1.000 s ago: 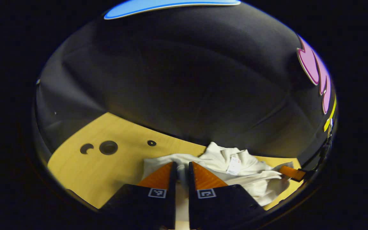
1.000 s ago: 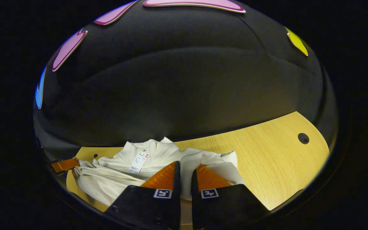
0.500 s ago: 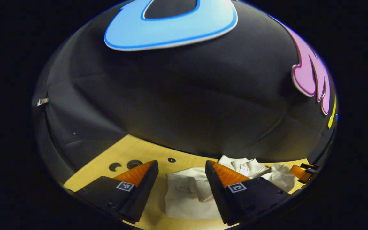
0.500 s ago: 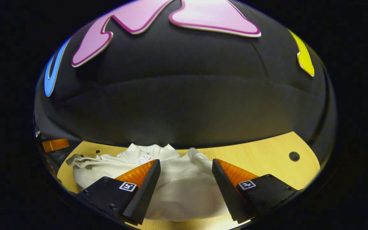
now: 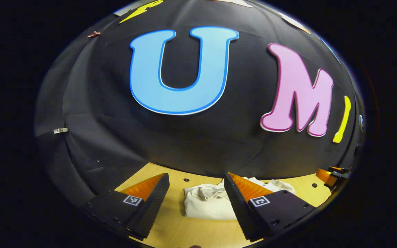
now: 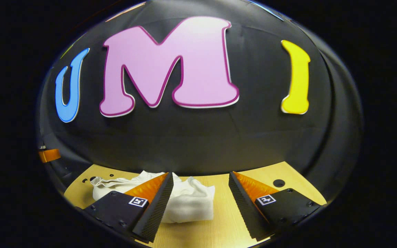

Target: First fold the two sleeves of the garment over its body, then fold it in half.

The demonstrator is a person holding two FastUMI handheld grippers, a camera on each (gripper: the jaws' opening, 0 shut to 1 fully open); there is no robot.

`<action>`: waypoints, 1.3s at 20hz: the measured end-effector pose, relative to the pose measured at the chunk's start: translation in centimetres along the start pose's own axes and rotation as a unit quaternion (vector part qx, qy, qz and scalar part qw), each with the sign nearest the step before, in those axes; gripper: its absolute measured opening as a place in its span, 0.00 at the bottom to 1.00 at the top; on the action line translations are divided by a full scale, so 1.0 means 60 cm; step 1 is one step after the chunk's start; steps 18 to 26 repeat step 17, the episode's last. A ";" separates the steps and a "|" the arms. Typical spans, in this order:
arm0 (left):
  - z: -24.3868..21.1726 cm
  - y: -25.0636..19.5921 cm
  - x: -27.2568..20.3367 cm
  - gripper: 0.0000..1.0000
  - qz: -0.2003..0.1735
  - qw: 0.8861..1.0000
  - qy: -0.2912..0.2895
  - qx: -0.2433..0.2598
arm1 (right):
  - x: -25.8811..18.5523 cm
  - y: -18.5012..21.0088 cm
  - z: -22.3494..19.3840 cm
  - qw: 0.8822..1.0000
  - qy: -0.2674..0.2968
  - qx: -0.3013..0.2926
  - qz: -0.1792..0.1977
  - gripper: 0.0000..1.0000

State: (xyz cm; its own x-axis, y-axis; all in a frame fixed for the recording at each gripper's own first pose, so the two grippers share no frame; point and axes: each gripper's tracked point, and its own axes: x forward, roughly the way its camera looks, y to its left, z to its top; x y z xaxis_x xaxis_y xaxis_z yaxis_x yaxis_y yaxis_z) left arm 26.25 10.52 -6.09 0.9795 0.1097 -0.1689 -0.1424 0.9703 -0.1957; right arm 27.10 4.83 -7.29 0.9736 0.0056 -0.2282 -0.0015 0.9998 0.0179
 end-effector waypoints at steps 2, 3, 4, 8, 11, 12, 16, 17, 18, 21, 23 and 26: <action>0.030 0.008 -0.064 0.98 0.000 1.000 -0.026 -0.008 | -0.056 -0.006 0.014 1.000 0.002 -0.007 -0.003 0.98; 0.046 0.010 -0.096 0.98 -0.003 0.999 -0.039 -0.010 | -0.085 -0.009 0.023 1.000 -0.001 -0.008 -0.007 0.98; 0.059 0.010 -0.129 0.98 -0.006 0.999 -0.052 -0.012 | -0.116 -0.007 0.031 1.000 -0.006 -0.005 -0.009 0.98; 0.084 0.042 -0.263 0.97 -0.019 0.997 -0.074 0.000 | -0.250 0.002 0.038 1.000 -0.018 0.003 -0.019 0.98; 0.060 0.053 -0.354 0.97 -0.034 0.997 -0.061 -0.018 | -0.345 0.013 0.029 1.000 -0.025 0.012 -0.006 0.98; 0.047 0.067 -0.379 0.97 -0.031 0.998 -0.059 -0.019 | -0.373 0.019 0.027 0.999 -0.027 0.019 0.003 0.98; -0.026 0.105 -0.463 0.97 -0.019 0.998 -0.042 -0.033 | -0.466 0.020 0.024 0.998 -0.031 0.048 0.020 0.98; -0.037 0.103 -0.484 0.97 -0.024 0.998 -0.039 -0.041 | -0.486 0.019 0.017 0.998 -0.026 0.054 0.022 0.98; -0.037 0.103 -0.484 0.97 -0.024 0.998 -0.039 -0.041 | -0.486 0.019 0.017 0.998 -0.026 0.054 0.022 0.98; -0.037 0.103 -0.484 0.97 -0.024 0.998 -0.039 -0.041 | -0.486 0.019 0.017 0.998 -0.026 0.054 0.022 0.98; -0.037 0.103 -0.484 0.97 -0.024 0.998 -0.039 -0.041 | -0.486 0.019 0.017 0.998 -0.026 0.054 0.022 0.98; -0.037 0.103 -0.484 0.97 -0.024 0.998 -0.039 -0.041 | -0.486 0.019 0.017 0.998 -0.026 0.054 0.022 0.98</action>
